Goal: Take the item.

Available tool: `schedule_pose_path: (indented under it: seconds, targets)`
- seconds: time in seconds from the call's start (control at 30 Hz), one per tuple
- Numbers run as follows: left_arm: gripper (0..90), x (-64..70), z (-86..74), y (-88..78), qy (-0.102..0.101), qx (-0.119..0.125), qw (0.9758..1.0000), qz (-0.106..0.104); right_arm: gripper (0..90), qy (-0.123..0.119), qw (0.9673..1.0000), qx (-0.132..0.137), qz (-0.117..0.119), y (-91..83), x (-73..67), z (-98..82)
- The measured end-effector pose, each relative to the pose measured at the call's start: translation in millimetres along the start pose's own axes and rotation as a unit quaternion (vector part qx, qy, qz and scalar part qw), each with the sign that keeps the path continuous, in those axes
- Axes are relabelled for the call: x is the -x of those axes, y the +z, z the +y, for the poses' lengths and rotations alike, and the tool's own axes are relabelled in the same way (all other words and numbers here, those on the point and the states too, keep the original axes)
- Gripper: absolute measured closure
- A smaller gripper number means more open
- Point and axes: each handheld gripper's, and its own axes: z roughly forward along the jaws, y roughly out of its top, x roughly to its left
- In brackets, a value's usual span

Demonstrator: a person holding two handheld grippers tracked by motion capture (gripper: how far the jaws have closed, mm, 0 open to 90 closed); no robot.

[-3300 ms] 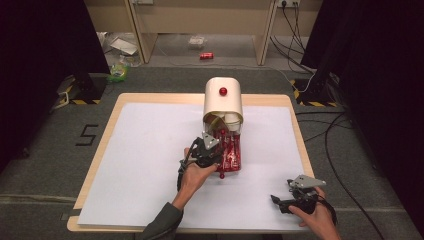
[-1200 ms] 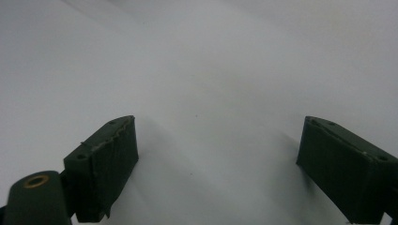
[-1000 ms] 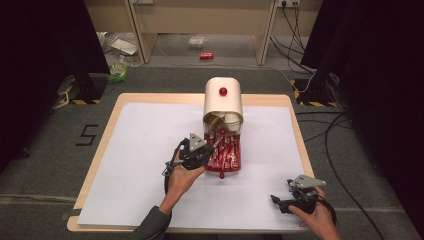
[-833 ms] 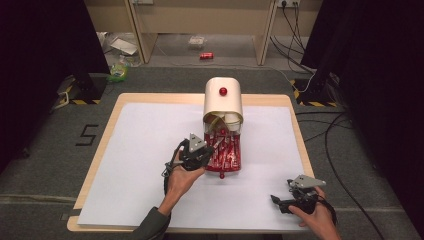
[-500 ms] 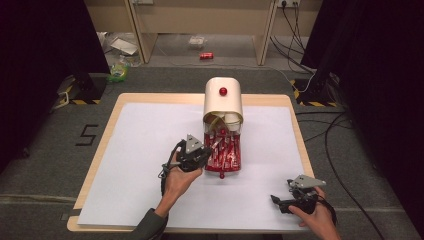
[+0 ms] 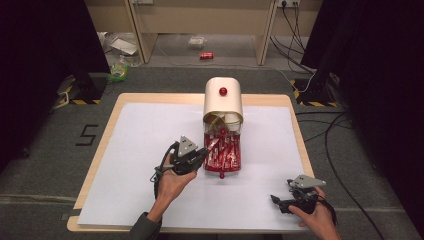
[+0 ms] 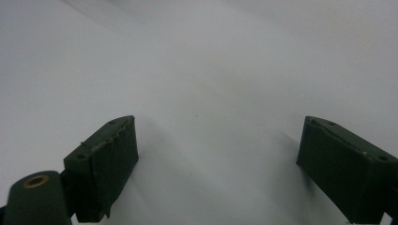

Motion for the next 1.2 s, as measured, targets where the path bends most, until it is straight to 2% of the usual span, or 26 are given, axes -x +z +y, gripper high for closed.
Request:
schedule_pose_path:
  seconds: [0.3,0.6,0.93,1.03,1.2]
  targets:
    - [86.0,-1.8,-3.1,-7.4,0.002,0.002,1.0,0.001,12.8,0.0,1.0,0.0,0.0,0.0,0.0,0.0]
    - [86.0,-10.4,-4.5,-18.6,0.002,0.008,0.9999,0.015,12.8,0.0,1.0,0.0,0.0,0.0,0.0,0.0]
    - [86.0,-23.8,-5.8,-30.8,-0.005,0.017,0.9993,0.032,12.8,0.0,1.0,0.0,0.0,-0.1,-0.1,0.0]
    - [86.0,-32.6,-7.8,-35.2,-0.012,0.019,0.9987,0.046,12.8,0.0,1.0,0.0,0.0,-0.1,0.0,0.0]
    - [86.0,-41.2,-9.6,-38.9,-0.018,0.021,0.998,0.056,12.8,0.0,1.0,0.0,0.0,-0.1,0.0,0.0]
